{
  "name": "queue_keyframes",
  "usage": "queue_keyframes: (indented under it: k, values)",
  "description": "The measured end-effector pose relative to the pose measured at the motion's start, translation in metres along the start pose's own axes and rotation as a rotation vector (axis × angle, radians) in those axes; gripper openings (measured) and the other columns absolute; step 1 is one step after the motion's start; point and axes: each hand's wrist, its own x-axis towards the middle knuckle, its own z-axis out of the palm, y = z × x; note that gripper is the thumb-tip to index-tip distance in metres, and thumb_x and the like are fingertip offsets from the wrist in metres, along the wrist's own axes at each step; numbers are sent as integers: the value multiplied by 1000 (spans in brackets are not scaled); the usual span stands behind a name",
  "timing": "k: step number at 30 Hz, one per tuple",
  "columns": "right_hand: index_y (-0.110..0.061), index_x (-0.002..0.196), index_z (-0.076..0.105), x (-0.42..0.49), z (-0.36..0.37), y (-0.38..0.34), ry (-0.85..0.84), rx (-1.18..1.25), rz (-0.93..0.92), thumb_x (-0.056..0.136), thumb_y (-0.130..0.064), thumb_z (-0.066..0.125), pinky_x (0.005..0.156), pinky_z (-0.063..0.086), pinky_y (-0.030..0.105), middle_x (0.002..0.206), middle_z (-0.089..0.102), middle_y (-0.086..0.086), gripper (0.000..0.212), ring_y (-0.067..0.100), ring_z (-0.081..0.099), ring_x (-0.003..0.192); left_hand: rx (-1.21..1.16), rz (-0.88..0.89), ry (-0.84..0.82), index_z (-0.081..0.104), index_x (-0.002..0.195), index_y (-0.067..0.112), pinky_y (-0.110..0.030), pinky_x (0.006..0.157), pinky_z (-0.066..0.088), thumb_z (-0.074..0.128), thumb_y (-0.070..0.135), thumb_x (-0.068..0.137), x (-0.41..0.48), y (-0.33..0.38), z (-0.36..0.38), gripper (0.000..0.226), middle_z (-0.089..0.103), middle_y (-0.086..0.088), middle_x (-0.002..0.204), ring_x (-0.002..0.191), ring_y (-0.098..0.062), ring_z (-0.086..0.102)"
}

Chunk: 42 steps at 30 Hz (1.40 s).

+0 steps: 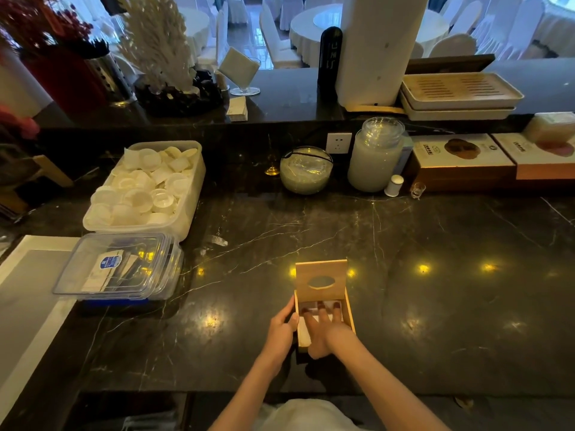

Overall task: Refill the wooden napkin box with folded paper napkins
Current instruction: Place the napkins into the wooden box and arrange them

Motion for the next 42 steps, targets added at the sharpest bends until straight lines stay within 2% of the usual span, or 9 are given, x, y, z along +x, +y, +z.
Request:
queue_keyframes:
  k: [10,16,20,23,28,31,35,39,42]
  values:
    - [-31,153,-13,1,-3,0,-38,13,-17,85,-37,55,116,0,64,160,-25,13,96,52,-28,139,-13,0,18,39,144,37,-43,106,46,40,13,103,-3,-1,1,48,58,0,138,123,-15,56]
    - [-32,152,-5,-1,8,4,129,-42,-94,82,-35,56,115,2,67,161,-15,16,93,54,-25,139,-13,1,21,38,146,32,-36,104,47,39,11,103,-7,4,3,48,54,0,140,123,-15,53]
    - [-33,153,-3,-6,4,6,130,-24,-107,83,-29,59,116,11,64,161,-13,13,93,52,-20,142,13,11,24,37,146,34,-47,112,40,39,12,103,-7,3,3,48,49,-1,146,133,-20,47]
    - [-33,152,2,-11,0,4,161,-42,-108,81,-26,63,115,22,62,160,-5,12,94,51,-13,143,14,16,28,37,146,34,-46,111,41,38,13,104,-8,3,4,48,49,-1,146,133,-20,47]
    - [-40,151,-1,-9,-7,8,59,-44,-107,81,-31,69,115,25,60,160,-2,11,99,53,-1,143,23,18,39,37,147,33,-44,110,42,37,12,104,-8,2,6,48,51,-3,145,130,-19,50]
    - [-39,151,1,-10,-12,7,37,-24,-109,79,-27,75,112,28,60,159,-3,12,104,52,3,143,25,10,47,37,146,34,-45,110,42,37,13,104,-8,2,6,48,51,-3,144,130,-19,50]
    - [-38,151,-1,-13,-12,5,34,9,-104,80,-23,72,113,23,62,160,-8,12,102,54,-5,143,27,13,52,37,145,36,-45,107,46,37,13,104,-8,1,6,48,54,-4,142,126,-18,54]
    - [-39,151,-5,-13,0,9,121,-21,-137,82,-33,69,115,18,62,161,-8,10,101,54,-12,143,28,23,42,36,147,33,-44,108,44,36,13,104,-10,4,6,47,51,-1,143,130,-19,50]
    - [-39,150,-14,-15,7,10,95,-24,-142,85,-37,67,116,11,61,163,-15,9,104,52,-15,144,37,40,29,36,146,36,-46,110,43,37,14,104,-9,2,6,47,49,0,146,133,-20,47]
